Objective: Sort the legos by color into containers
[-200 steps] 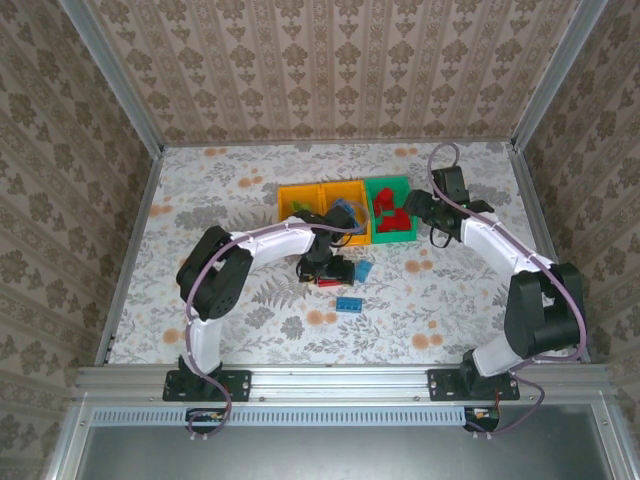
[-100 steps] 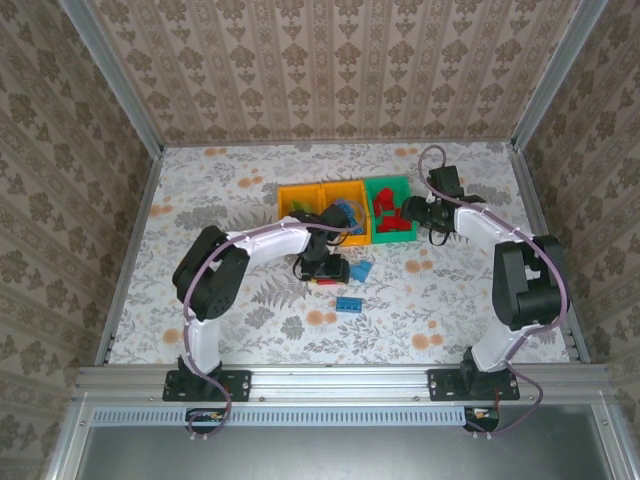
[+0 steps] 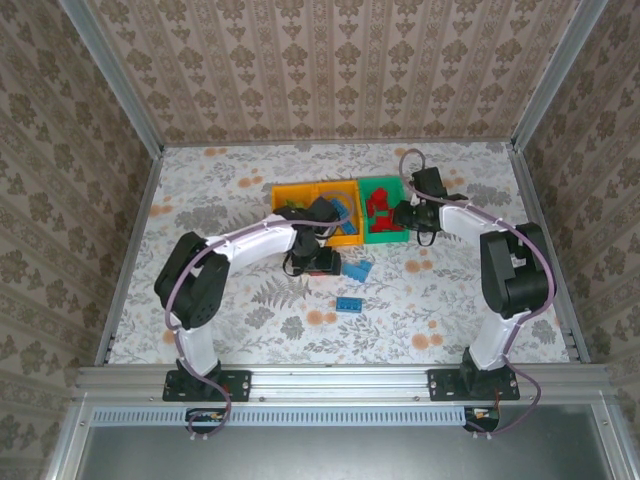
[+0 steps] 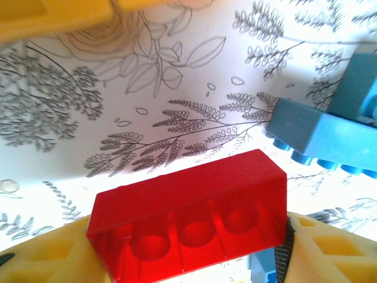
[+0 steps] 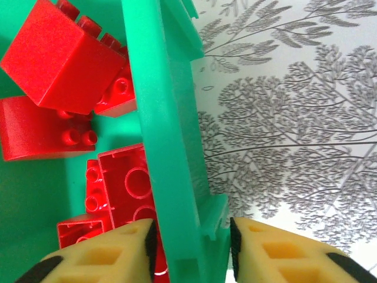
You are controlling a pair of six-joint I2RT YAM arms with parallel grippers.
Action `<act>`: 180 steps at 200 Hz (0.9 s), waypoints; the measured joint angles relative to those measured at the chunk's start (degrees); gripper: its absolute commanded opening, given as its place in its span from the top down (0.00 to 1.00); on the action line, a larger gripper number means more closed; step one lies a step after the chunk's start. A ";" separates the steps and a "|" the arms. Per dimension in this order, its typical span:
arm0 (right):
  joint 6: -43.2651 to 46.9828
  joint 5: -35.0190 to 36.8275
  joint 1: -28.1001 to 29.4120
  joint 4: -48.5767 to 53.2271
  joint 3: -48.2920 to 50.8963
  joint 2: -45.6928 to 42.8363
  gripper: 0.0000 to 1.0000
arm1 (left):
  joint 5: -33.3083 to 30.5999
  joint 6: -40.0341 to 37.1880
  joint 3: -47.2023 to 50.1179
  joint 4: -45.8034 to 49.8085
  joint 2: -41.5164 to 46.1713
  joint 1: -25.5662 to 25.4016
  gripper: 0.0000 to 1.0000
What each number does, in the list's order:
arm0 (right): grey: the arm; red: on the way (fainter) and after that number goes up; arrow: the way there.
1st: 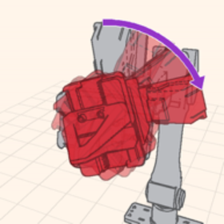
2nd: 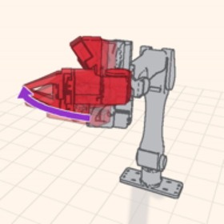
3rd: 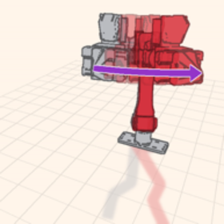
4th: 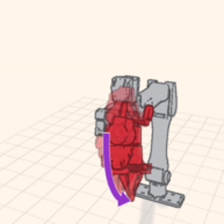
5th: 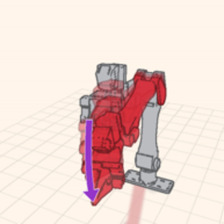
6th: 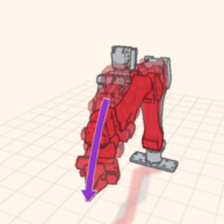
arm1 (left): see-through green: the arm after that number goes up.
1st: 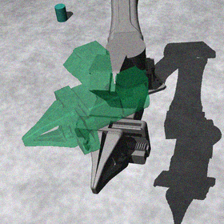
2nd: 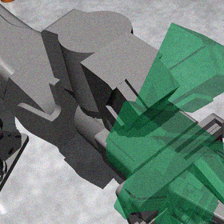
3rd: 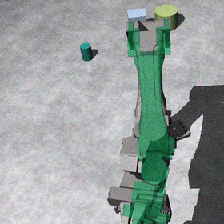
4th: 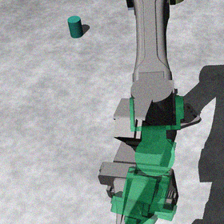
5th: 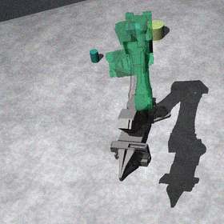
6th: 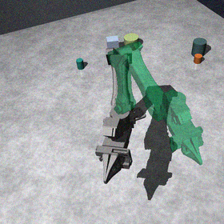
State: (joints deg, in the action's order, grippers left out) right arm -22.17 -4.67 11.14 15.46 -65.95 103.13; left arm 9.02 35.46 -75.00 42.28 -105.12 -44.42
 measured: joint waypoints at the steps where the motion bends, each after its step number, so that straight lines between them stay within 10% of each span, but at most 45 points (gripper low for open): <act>1: -0.02 0.00 0.07 0.00 0.00 0.00 0.65 | 0.00 -0.11 0.00 0.02 0.15 0.09 0.47; 70: -1.57 0.07 8.81 -0.24 0.00 0.00 0.61 | -1.18 -4.28 -9.64 1.09 0.92 4.59 0.46; 113: -4.28 0.17 10.19 -0.55 0.00 -0.74 0.30 | -1.07 -6.21 -18.34 -1.40 -3.08 5.53 0.45; 180: -6.58 1.51 10.54 -0.33 7.67 -16.02 0.24 | 2.60 -7.26 -27.80 -4.50 -14.82 5.60 0.38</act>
State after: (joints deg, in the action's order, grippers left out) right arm -28.75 -3.16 21.67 15.14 -58.28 87.11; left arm 11.62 28.21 -102.80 37.78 -119.94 -38.83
